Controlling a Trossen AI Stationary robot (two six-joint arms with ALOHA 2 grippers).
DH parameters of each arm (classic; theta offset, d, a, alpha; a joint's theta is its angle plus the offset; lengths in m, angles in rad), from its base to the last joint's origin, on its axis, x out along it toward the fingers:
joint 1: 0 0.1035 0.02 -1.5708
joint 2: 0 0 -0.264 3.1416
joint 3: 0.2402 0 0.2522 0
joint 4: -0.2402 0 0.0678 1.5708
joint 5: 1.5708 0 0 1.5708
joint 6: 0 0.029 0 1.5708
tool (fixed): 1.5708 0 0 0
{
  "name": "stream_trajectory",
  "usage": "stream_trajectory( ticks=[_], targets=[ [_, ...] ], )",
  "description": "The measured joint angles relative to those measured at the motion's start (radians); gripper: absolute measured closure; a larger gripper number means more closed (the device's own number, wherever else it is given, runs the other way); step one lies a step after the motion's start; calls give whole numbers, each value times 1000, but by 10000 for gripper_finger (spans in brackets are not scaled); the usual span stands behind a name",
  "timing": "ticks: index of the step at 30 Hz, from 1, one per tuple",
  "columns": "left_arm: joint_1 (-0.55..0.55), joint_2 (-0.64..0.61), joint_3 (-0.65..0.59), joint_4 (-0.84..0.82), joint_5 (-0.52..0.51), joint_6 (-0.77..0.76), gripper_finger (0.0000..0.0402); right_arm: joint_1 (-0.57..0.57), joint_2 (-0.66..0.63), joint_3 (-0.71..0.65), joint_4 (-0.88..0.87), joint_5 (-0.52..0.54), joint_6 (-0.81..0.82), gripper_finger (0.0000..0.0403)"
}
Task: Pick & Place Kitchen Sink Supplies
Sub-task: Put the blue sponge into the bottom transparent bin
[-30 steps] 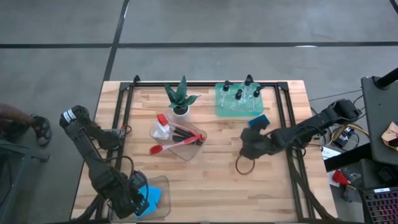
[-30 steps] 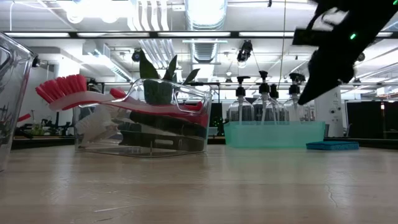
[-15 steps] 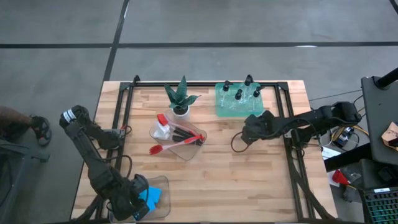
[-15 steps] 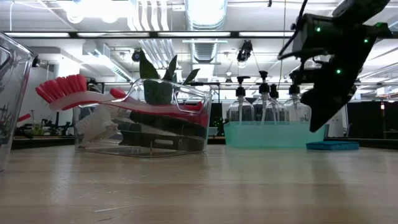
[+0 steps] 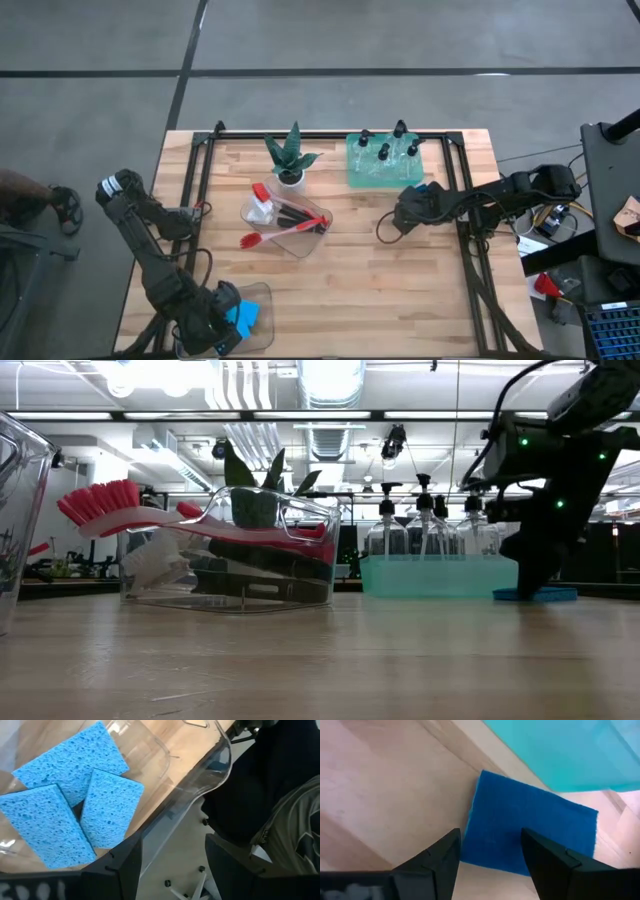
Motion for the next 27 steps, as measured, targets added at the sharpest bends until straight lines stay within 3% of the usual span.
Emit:
stream_trajectory(
  ticks=[7, 15, 20, 27],
  targets=[
    [0, 0, 0, 8, -12, 0, 195, -20, -3, -31, 32, -4, -6, 228],
    [0, 0, 3, 81, -49, 39, 195, -21, -2, -31, 28, -55, -46, 377],
    [0, 0, 17, 118, -110, 101, 195, -1, -2, -1, 2, -114, -60, 391],
    [13, 0, 52, 151, -254, 276, 195, 102, -1, 102, -2, -285, -76, 393]
  ],
)
